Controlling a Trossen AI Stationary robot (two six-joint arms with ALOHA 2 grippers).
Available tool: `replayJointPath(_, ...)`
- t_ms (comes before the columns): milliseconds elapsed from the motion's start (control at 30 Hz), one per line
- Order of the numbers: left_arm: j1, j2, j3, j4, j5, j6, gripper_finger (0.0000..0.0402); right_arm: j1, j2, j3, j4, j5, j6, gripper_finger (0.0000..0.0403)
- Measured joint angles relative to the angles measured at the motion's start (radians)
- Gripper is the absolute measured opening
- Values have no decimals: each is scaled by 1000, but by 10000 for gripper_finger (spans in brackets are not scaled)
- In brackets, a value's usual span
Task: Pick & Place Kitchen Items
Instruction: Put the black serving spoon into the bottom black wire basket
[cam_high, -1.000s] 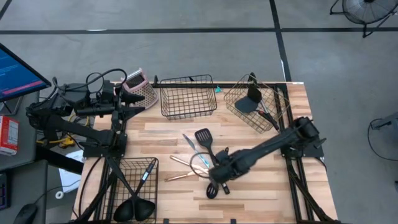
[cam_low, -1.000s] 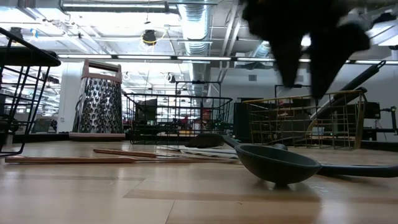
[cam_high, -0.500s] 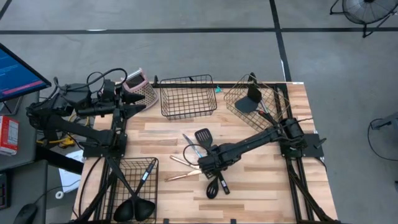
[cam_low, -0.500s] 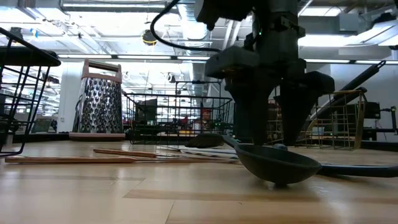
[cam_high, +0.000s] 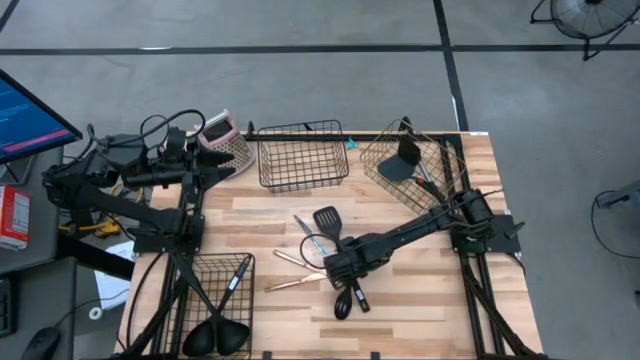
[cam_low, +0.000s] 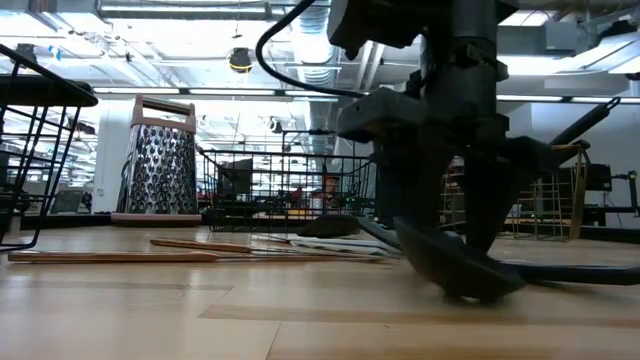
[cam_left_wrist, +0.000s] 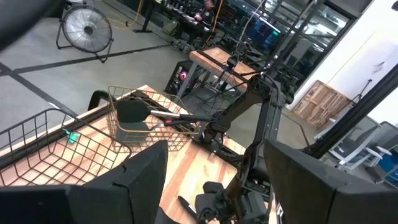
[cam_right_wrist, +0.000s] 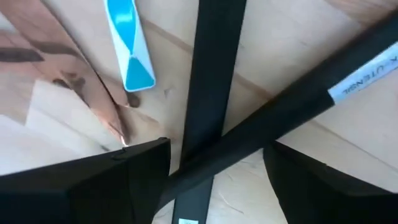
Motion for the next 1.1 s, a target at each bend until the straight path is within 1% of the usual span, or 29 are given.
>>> replayJointPath(100, 0, 0, 0, 0, 0, 0, 250, 4, -14, -2, -18, 25, 9, 226)
replayJointPath(167, 0, 0, 0, 0, 0, 0, 250, 2, -14, -2, -27, 27, 12, 194)
replayJointPath(300, 0, 4, 0, 0, 0, 0, 250, 2, -14, -3, -38, 20, 27, 117)
replayJointPath(400, 0, 5, 0, 0, 0, 0, 250, 2, -14, -2, -48, 16, 29, 80)
replayJointPath(467, 0, 6, 0, 0, 0, 0, 250, 2, -14, -2, -48, 17, 22, 73)
replayJointPath(633, 0, 6, 0, 0, 0, 0, 250, 4, -23, -4, -47, 35, 6, 72)
replayJointPath(767, 0, 6, 0, 0, 0, 1, 250, 5, -51, -9, -57, 84, -17, 61)
replayJointPath(1000, 0, 6, 0, 0, 1, 5, 250, 4, -141, -8, -99, 155, -38, 26)
replayJointPath(1100, 0, 6, 0, 0, 1, 6, 250, 4, -190, -7, -101, 185, -45, 19)
